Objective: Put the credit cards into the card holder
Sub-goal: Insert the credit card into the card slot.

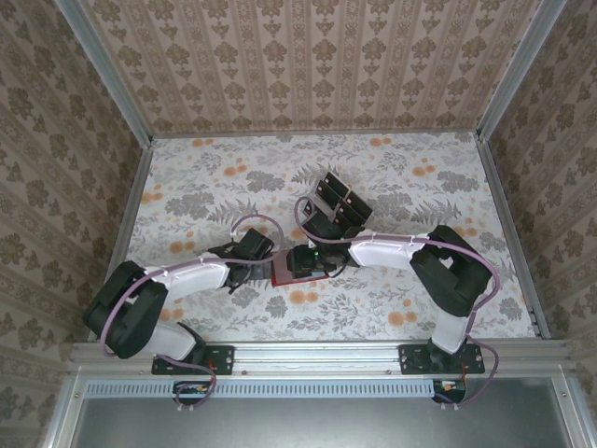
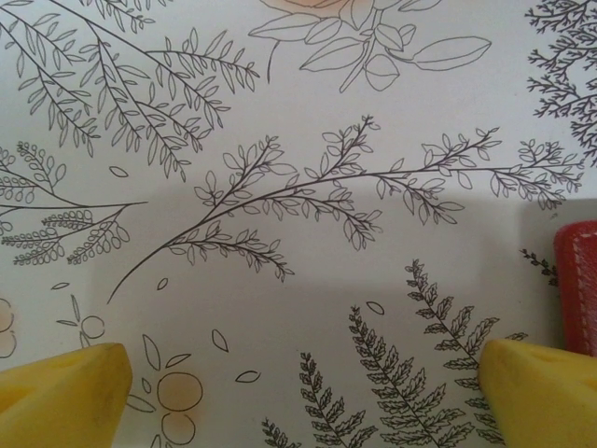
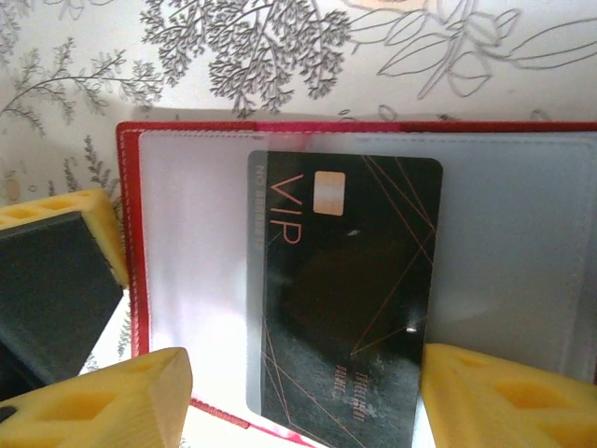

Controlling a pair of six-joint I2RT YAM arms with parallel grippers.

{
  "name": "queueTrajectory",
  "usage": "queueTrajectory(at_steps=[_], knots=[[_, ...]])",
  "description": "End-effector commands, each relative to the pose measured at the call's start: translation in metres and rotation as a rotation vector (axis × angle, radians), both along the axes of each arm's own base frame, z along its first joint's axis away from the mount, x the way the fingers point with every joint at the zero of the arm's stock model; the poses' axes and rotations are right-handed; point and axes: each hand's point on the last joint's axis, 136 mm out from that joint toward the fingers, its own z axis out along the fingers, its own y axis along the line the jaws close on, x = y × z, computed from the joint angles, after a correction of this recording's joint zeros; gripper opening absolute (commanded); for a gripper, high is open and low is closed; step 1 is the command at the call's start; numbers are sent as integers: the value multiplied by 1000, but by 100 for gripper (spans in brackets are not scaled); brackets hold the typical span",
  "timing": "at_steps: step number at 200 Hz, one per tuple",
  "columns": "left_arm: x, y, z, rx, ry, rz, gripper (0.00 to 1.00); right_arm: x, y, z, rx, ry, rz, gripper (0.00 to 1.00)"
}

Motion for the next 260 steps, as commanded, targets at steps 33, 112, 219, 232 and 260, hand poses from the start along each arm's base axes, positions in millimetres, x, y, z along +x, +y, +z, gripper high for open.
queueTrajectory(at_steps=[33, 112, 219, 232, 260], knots=[[4, -3, -2, 8, 11, -19, 100, 9, -9, 24, -49, -76, 4, 65], [4, -3, -5, 17, 18, -20, 100, 12, -6, 9, -40, -45, -6, 62], [4, -6, -9, 13, 22, -22, 100, 7, 18, 7, 5, -14, 39, 60], [4, -7, -9, 11, 21, -24, 100, 6, 22, 7, 6, -11, 48, 60], [4, -7, -10, 10, 23, -24, 100, 2, 31, 5, 10, -4, 68, 60]])
